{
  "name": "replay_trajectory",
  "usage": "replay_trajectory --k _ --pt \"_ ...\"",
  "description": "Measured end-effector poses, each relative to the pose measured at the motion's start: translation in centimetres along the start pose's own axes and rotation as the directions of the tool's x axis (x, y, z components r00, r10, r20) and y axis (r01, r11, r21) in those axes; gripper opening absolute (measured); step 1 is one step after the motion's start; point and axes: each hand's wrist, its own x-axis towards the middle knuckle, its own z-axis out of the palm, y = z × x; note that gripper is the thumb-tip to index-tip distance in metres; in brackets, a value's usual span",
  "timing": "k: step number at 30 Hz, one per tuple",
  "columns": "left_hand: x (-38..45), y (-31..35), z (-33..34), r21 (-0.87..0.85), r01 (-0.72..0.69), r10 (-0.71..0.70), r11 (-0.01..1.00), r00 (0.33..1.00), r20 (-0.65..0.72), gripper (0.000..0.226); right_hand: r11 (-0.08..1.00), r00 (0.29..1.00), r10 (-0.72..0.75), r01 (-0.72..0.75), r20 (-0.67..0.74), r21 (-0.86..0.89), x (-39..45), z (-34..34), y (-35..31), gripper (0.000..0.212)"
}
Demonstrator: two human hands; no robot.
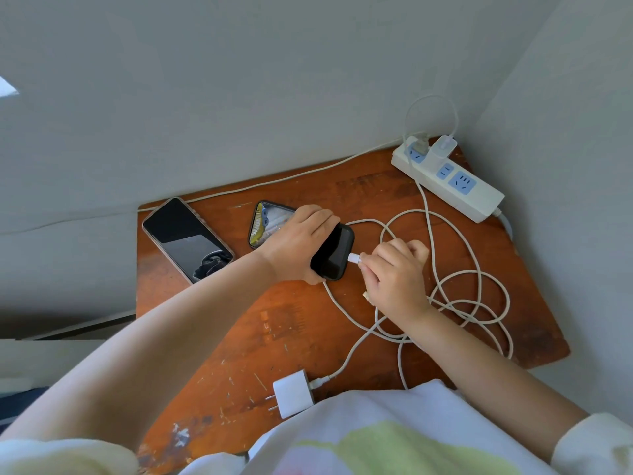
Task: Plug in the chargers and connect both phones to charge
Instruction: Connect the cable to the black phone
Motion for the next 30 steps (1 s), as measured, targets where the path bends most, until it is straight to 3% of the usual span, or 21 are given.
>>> replay_trajectory --k 6,12,14,16,22,26,30 --pt "0.1 0.0 0.2 0.034 -0.036 0.036 0.999 0.999 0.017 0.088 0.998 0.998 0.055 -0.055 -0.004 0.023 -0.8 0.4 -1.0 0.007" --pt "0.3 0.0 0.3 0.034 -0.037 0.035 0.999 0.998 0.056 0.091 0.998 0.999 0.054 -0.053 -0.009 0.029 -0.7 0.2 -0.9 0.006" --pt "0.6 -0.6 -0.2 0.042 -0.032 0.026 0.999 0.992 0.127 0.093 0.998 0.998 0.059 -0.060 0.019 0.035 -0.4 0.5 -1.1 0.005" --pt "0.6 -2.6 -2.1 0.113 -0.006 -0.009 0.994 0.991 0.133 0.095 0.995 0.999 0.023 -0.025 0.025 0.097 2.1 1.1 -1.8 0.008" --pt "0.9 -3.4 -1.2 0.230 -0.168 0.075 0.959 0.929 0.362 0.094 0.986 0.978 -0.002 -0.032 0.209 0.162 0.3 1.0 -1.0 0.004" --pt "0.9 -4.4 -0.9 0.142 -0.146 0.071 0.979 0.899 0.433 0.062 0.991 0.950 0.005 -0.046 0.312 0.124 0.3 1.4 0.0 0.024" --pt "1.1 -4.6 -1.2 0.125 -0.123 0.046 0.984 0.868 0.494 0.047 0.999 0.822 0.046 -0.031 0.567 -0.035 1.4 3.2 0.4 0.045"
